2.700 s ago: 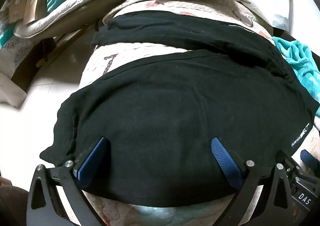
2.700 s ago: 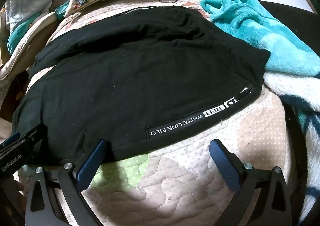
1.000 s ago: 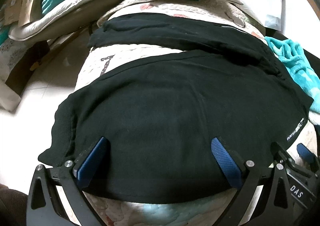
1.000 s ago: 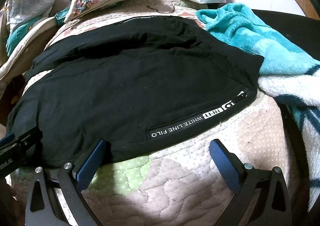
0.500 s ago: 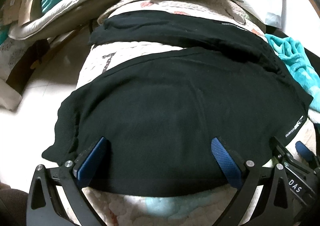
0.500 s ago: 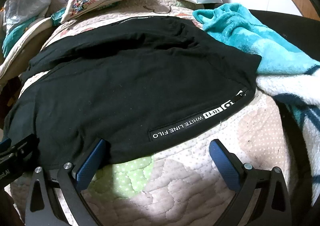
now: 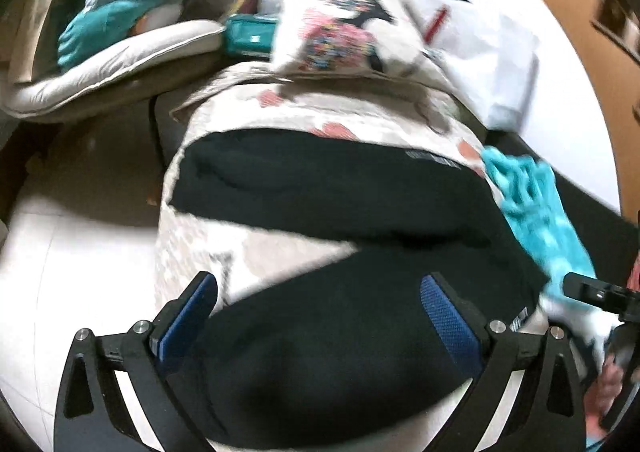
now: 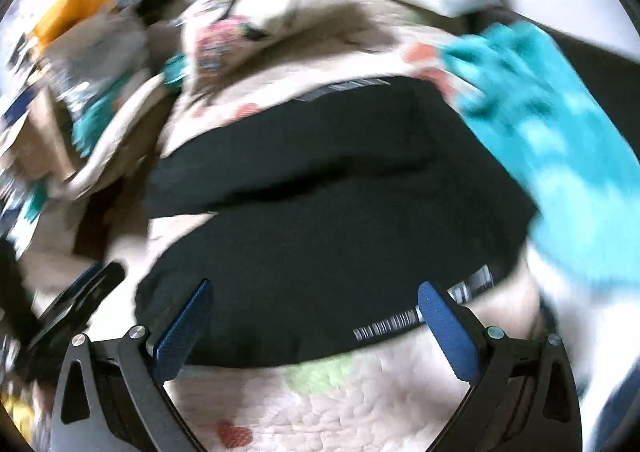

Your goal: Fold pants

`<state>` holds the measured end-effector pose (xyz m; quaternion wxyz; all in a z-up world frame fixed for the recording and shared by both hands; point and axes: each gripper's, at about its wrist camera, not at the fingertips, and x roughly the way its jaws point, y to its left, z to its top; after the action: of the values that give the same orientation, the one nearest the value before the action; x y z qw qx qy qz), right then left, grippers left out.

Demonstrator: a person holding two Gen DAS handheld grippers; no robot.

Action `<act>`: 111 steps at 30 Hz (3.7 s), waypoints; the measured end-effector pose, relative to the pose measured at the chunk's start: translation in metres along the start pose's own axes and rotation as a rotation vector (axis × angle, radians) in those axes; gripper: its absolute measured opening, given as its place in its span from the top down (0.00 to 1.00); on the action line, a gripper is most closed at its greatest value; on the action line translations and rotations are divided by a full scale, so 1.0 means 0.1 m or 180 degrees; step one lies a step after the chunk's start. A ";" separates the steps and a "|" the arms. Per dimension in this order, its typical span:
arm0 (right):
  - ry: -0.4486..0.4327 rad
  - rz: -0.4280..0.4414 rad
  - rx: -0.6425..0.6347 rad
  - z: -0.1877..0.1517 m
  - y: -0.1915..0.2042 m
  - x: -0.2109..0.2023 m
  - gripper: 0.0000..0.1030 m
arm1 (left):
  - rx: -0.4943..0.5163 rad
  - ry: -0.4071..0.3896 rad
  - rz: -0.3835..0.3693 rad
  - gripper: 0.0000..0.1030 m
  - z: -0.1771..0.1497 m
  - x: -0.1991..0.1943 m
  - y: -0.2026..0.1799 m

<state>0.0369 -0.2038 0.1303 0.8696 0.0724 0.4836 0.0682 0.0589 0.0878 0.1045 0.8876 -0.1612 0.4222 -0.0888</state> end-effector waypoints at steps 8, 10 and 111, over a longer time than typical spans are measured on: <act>0.0176 -0.0212 -0.1166 1.10 -0.21 0.94 0.10 | -0.0111 0.0231 0.0118 0.33 0.81 0.73 0.70; 0.0144 -0.0305 -0.1259 1.31 -0.33 1.17 0.13 | -0.0056 0.0267 0.0163 0.33 0.92 0.93 0.80; 0.0957 0.0387 -0.2524 -0.86 2.85 1.88 0.70 | -0.1161 -0.0192 0.0597 0.61 -0.83 -1.17 1.46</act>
<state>0.0485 0.1160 -0.0165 0.7444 -0.2499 0.5361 0.3098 -0.0762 0.2412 0.0869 0.8604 -0.2818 0.4176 0.0771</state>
